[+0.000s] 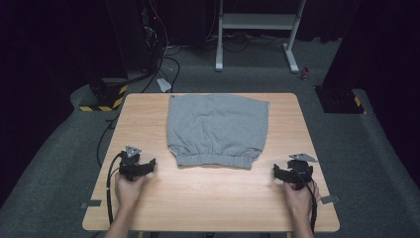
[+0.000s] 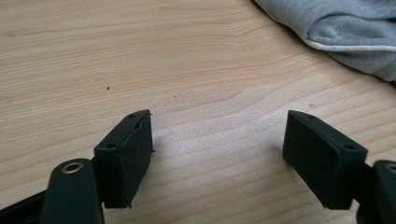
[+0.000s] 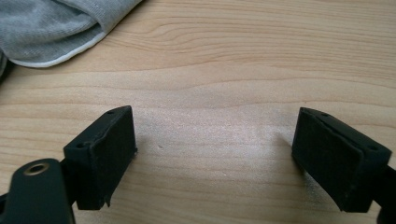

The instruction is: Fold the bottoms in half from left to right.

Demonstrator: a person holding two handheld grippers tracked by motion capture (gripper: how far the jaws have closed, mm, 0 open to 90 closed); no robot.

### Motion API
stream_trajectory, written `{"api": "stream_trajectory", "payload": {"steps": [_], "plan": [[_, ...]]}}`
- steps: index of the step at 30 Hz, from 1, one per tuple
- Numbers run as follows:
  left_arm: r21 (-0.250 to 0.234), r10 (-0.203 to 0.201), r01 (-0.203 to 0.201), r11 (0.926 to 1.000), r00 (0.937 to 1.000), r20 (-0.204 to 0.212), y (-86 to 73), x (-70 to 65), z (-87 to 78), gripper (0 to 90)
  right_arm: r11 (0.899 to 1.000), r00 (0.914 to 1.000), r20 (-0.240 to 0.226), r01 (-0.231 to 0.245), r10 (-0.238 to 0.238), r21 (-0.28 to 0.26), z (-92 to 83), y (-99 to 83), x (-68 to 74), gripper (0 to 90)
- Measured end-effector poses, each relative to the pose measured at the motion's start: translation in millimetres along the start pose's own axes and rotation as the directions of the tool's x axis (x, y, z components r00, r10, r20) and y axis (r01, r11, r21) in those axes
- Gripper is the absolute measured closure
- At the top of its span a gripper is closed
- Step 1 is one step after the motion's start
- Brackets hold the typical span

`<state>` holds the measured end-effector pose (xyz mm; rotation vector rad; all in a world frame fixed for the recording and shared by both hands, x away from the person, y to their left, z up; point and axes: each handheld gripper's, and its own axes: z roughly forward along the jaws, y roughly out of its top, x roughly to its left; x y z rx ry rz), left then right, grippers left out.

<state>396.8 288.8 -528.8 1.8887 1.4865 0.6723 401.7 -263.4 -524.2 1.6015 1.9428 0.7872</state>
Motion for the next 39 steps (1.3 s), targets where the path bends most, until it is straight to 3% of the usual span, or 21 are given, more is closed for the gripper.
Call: {"api": "stream_trajectory", "payload": {"steps": [23,28,39], "plan": [[0.0,0.007,-0.007,1.0,0.9999,0.009,0.3,0.0,0.4,23.6,1.0,0.9999,0.004,-0.009,0.009,-0.001,0.0,0.1,0.2,13.1],[0.007,0.027,-0.027,0.9996,0.9993,0.027,1.1,0.0,1.0,22.2,1.0,0.9999,0.004,-0.009,0.009,0.0,0.1,0.1,0.1,13.1],[0.01,0.01,-0.01,0.9999,0.9999,0.01,1.2,-2.8,0.9,21.5,1.0,1.0,-0.004,0.005,-0.005,-0.003,0.2,0.4,1.3,13.4]]}}
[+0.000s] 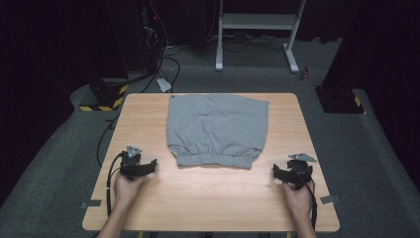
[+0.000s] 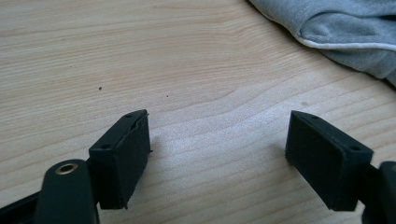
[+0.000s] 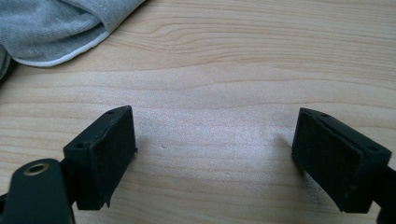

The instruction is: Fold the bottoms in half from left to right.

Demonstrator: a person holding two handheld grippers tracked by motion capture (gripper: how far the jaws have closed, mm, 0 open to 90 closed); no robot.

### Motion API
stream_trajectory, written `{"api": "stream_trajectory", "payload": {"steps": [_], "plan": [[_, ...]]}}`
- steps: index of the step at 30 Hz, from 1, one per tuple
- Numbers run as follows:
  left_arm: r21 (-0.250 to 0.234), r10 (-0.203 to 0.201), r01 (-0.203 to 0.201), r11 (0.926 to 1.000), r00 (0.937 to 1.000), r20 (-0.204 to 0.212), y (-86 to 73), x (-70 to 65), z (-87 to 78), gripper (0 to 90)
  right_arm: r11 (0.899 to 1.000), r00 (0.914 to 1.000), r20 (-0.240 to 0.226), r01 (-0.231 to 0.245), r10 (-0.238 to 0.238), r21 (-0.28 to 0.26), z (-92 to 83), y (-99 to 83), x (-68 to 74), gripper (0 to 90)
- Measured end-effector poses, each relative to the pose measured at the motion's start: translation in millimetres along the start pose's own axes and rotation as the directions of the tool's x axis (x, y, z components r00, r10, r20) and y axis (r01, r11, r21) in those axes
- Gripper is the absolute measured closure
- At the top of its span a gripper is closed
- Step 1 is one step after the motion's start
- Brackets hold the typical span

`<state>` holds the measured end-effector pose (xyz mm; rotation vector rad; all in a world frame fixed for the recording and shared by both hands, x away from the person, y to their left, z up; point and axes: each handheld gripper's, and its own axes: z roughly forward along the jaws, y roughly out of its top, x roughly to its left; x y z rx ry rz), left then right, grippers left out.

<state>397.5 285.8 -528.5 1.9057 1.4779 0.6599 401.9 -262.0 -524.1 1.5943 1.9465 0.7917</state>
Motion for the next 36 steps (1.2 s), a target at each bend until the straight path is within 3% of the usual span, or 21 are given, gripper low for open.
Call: {"api": "stream_trajectory", "payload": {"steps": [6,12,15,17,22,25,27,32,35,36], "plan": [[0.009,0.008,-0.008,0.9999,1.0,0.004,-0.1,-1.3,0.4,15.3,1.0,1.0,-0.002,0.002,-0.002,0.0,-0.1,-0.2,-0.4,13.2],[0.01,0.003,-0.003,0.9999,1.0,-0.002,0.4,-1.8,0.2,17.7,1.0,0.9997,-0.024,0.011,-0.011,0.021,-2.4,0.0,-0.6,13.7],[0.005,-0.004,0.004,1.0,0.9999,0.016,0.7,-1.8,-0.3,18.6,1.0,0.9998,-0.017,0.011,-0.01,0.021,-3.5,-0.1,0.1,16.9],[-0.013,0.007,-0.006,0.9999,0.9998,0.018,1.2,-3.1,-1.8,18.4,1.0,0.9998,-0.016,0.007,-0.007,0.006,-5.3,-1.3,3.0,24.1],[-0.022,0.02,-0.02,0.9996,0.9995,0.022,5.3,-4.5,-2.1,18.6,1.0,0.9995,-0.03,0.014,-0.014,-0.009,-6.4,-2.6,4.5,28.4],[-0.027,0.021,-0.019,0.9995,0.9979,0.061,12.2,-6.6,-1.8,18.6,1.0,0.9984,-0.055,-0.011,0.011,-0.01,-8.5,-1.6,5.3,29.1],[-0.034,0.01,-0.007,0.9994,0.9965,0.083,13.4,-8.2,-2.3,19.7,1.0,0.9974,-0.072,-0.005,0.005,-0.003,-8.8,-1.2,5.2,29.5],[-0.01,0.03,-0.029,0.9995,0.9935,0.11,16.3,-14.0,-1.1,19.8,1.0,0.9951,-0.099,0.003,-0.004,-0.004,-9.7,-0.4,7.9,31.9],[-0.015,0.044,-0.042,0.999,0.9891,0.141,21.4,-20.9,-1.4,20.5,1.0,0.9922,-0.123,0.02,-0.022,-0.024,-11.0,2.2,11.6,36.5],[-0.017,0.036,-0.033,0.9993,0.9837,0.176,25.3,-25.0,-0.7,21.6,0.999,0.989,-0.145,0.024,-0.028,-0.028,-10.7,3.4,13.5,39.3]]}}
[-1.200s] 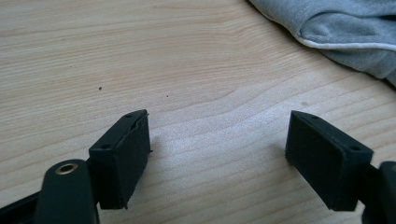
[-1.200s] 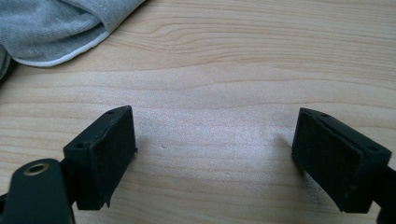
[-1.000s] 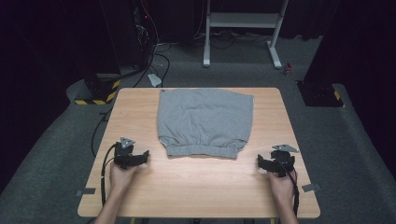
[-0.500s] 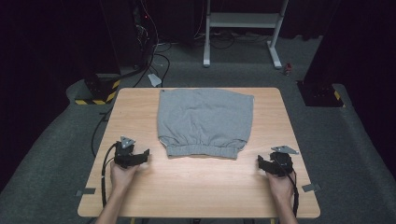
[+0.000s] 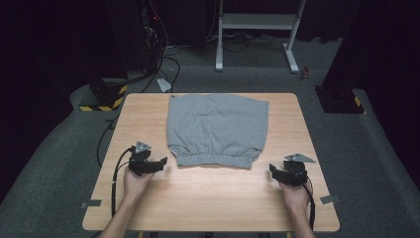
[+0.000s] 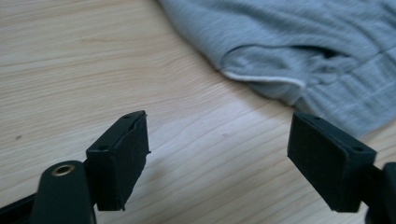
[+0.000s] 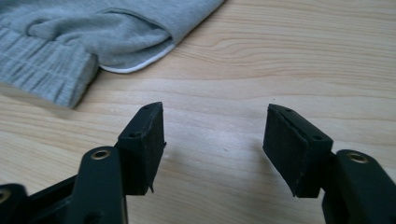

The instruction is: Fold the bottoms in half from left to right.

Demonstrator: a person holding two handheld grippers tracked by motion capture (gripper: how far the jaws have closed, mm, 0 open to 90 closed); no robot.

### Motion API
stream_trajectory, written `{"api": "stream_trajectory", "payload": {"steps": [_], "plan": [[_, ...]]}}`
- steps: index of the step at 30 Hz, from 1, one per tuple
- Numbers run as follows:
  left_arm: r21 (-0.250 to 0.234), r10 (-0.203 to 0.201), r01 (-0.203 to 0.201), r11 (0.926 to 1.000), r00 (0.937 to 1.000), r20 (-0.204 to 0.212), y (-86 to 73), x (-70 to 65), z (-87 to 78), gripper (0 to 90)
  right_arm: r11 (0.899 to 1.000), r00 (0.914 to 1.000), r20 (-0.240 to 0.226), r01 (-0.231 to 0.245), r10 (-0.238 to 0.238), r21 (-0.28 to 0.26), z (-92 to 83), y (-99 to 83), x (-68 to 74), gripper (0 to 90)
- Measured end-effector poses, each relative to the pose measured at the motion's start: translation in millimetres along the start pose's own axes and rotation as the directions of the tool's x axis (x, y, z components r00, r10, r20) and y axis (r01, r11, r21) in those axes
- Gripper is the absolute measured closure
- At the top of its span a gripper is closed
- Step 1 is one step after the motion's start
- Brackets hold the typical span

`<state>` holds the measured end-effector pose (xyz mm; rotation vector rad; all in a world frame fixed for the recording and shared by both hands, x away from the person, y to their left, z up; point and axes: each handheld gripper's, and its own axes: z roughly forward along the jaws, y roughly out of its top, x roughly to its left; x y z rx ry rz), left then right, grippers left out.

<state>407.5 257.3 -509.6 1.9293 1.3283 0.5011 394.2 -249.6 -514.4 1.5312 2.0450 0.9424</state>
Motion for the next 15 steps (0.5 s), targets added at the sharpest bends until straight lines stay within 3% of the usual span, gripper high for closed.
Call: {"api": "stream_trajectory", "payload": {"steps": [6,11,15], "plan": [[0.009,0.012,-0.013,0.9999,0.9991,0.04,5.9,-7.6,5.7,23.7,1.0,0.9982,-0.06,0.004,-0.005,-0.023,3.2,6.5,7.4,44.7],[-0.012,0.04,-0.039,0.9992,0.9982,0.045,14.5,-18.7,9.8,24.8,0.999,0.9966,-0.081,0.016,-0.019,-0.044,5.3,12.9,14.0,42.3],[-0.017,0.033,-0.032,0.9993,0.9975,0.063,15.1,-23.7,15.5,26.6,0.998,0.9957,-0.086,0.03,-0.034,-0.05,7.3,17.0,18.8,41.0]]}}
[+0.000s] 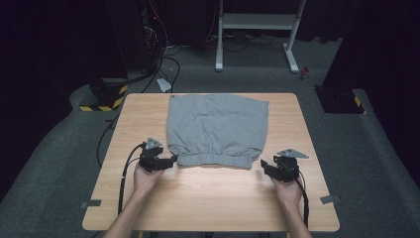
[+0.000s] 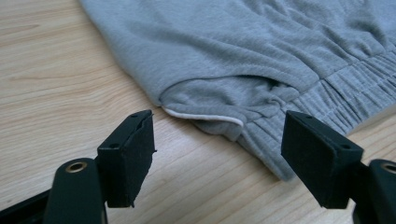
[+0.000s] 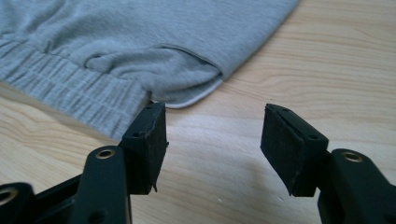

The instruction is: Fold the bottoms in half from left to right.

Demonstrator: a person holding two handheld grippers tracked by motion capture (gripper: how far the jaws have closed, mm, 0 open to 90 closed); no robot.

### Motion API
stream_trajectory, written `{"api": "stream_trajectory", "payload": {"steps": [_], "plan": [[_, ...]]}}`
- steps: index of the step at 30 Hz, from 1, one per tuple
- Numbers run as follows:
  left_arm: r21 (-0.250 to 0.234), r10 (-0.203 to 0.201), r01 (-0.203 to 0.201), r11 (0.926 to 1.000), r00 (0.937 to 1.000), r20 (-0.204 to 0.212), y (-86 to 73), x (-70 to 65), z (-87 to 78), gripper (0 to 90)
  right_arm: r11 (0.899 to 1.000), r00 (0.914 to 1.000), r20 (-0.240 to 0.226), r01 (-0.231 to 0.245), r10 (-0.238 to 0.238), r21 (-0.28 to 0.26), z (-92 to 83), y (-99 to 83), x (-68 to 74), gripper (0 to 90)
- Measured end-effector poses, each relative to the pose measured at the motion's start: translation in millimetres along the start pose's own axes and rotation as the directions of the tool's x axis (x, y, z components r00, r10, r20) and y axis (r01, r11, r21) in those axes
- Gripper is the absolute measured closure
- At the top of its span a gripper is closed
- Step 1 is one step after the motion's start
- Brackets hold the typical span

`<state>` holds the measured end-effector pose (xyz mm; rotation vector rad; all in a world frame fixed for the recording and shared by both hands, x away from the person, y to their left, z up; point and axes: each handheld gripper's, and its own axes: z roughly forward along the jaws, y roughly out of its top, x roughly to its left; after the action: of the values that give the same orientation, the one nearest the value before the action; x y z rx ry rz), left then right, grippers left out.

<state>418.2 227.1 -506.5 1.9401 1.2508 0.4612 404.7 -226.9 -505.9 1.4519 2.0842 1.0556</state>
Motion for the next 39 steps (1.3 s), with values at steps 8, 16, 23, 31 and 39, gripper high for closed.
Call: {"api": "stream_trajectory", "payload": {"steps": [8,16,23,31,39], "plan": [[-0.002,0.005,-0.005,1.0,0.9995,0.032,0.2,-7.1,8.5,28.5,0.999,0.9991,-0.025,0.034,-0.034,-0.016,5.1,12.2,14.7,44.6],[0.012,0.016,-0.017,0.9998,0.9991,0.04,6.9,-14.8,18.6,30.1,0.997,0.9954,-0.065,0.069,-0.07,-0.024,18.6,22.5,31.8,50.0],[-0.002,0.012,-0.012,0.9999,0.9993,0.036,14.1,-20.1,28.2,33.2,0.996,0.9937,-0.067,0.089,-0.089,-0.001,31.6,28.8,41.5,51.3],[0.024,0.037,-0.037,0.999,0.9993,0.002,11.3,-25.8,40.4,32.7,0.996,0.9945,-0.06,0.088,-0.086,0.03,42.8,28.3,43.5,51.2],[0.037,0.052,-0.051,0.998,0.9984,-0.021,10.3,-27.3,43.2,30.9,0.991,0.9924,-0.045,0.117,-0.114,0.069,51.5,23.0,45.8,49.2]]}}
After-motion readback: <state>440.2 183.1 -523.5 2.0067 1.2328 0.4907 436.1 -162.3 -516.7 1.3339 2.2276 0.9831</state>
